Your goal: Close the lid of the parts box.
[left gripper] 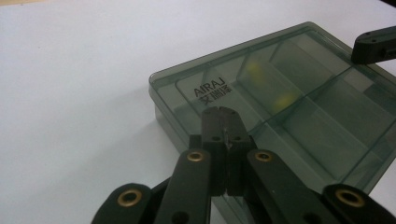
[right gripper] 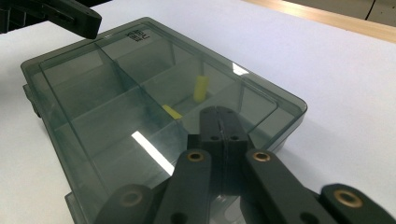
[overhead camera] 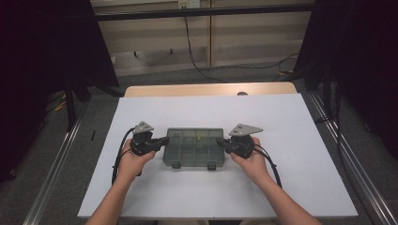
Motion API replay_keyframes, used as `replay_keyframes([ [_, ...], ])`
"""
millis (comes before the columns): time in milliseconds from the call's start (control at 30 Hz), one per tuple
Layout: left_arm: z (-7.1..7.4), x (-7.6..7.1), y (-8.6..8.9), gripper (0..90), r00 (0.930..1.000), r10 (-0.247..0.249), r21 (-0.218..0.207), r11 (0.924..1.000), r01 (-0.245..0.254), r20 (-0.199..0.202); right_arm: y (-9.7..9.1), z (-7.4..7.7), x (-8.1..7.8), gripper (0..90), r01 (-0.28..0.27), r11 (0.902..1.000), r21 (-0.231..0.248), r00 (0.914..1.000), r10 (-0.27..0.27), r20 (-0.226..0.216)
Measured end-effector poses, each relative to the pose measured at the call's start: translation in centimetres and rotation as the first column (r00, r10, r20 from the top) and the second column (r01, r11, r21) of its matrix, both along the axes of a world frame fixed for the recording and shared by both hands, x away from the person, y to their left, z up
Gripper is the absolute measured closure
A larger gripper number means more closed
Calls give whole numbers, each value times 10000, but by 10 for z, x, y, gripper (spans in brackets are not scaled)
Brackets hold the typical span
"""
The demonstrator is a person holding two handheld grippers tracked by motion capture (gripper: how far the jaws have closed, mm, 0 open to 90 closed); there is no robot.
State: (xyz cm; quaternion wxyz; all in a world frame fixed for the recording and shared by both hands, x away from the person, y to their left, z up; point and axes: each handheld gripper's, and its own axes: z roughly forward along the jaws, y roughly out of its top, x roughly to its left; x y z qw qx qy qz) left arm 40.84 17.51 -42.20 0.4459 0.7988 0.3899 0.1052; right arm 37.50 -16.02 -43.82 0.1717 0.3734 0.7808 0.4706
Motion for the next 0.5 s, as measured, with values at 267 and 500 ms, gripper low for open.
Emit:
replay_keyframes([
  [267,0,-2,-1,900,9999,-49,124,9999,47,125,0,-1,0,900,3,10000,56,10000,-3,18],
  [500,0,-3,-2,900,9998,-12,201,9998,8,191,0,-2,-1,900,24,10000,68,9999,-25,144],
])
